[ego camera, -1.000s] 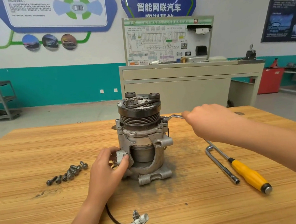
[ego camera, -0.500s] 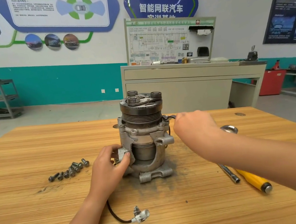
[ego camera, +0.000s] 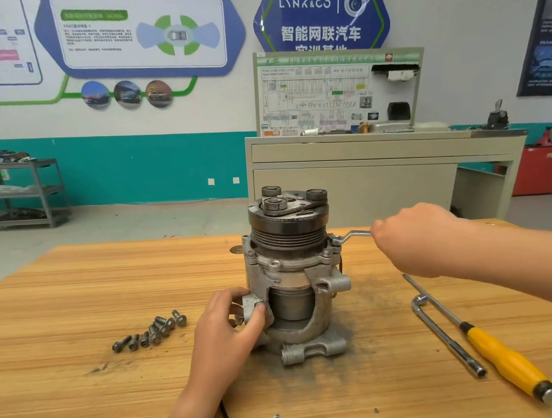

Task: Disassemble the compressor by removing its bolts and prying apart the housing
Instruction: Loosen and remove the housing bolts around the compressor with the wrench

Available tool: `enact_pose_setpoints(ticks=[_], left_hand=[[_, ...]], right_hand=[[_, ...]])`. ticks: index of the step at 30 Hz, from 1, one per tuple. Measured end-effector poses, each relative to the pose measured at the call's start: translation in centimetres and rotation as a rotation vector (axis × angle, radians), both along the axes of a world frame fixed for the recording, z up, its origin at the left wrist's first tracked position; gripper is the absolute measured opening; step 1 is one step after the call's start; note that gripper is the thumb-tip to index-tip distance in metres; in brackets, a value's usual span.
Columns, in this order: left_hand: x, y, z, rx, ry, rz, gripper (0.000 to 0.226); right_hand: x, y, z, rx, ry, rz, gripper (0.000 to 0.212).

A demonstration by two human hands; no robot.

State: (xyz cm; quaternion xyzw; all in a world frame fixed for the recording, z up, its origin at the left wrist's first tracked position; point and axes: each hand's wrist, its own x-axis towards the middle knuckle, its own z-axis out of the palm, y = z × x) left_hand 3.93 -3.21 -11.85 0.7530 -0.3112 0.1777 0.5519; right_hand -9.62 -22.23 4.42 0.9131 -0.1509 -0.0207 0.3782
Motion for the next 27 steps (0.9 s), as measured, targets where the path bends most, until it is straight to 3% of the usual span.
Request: enact_pose_setpoints(ticks=[9, 16, 20, 22, 24, 27], left_hand=[[0.2, 0.0, 0.0, 0.01, 0.006, -0.001, 0.023], [0.2, 0.1, 0.1, 0.024, 0.006, -0.007, 0.026], [0.2, 0.0, 0.0, 0.025, 0.007, -0.012, 0.025], [0.2, 0.0, 0.1, 0.025, 0.003, -0.01, 0.024], [0.1, 0.0, 0.1, 0.022, 0.002, -0.009, 0.024], [0.0, 0.0, 0.2, 0.023, 0.003, -0.007, 0.023]], right_hand=[[4.2, -3.2, -1.8, 0.003, -0.206, 0.051, 0.022], [5.3, -4.5, -2.0, 0.003, -0.373, 0.272, 0.024], [3.3, -4.3, -1.3, 0.304, -0.674, 0.318, 0.027], [1.9, -3.5, -1.2, 0.491, -0.73, 0.32, 0.024], [0.6, -2.7, -1.1, 0.608, -0.692, 0.266, 0.022], [-0.7, -1.7, -1.4, 0.518, -0.437, 0.124, 0.021]])
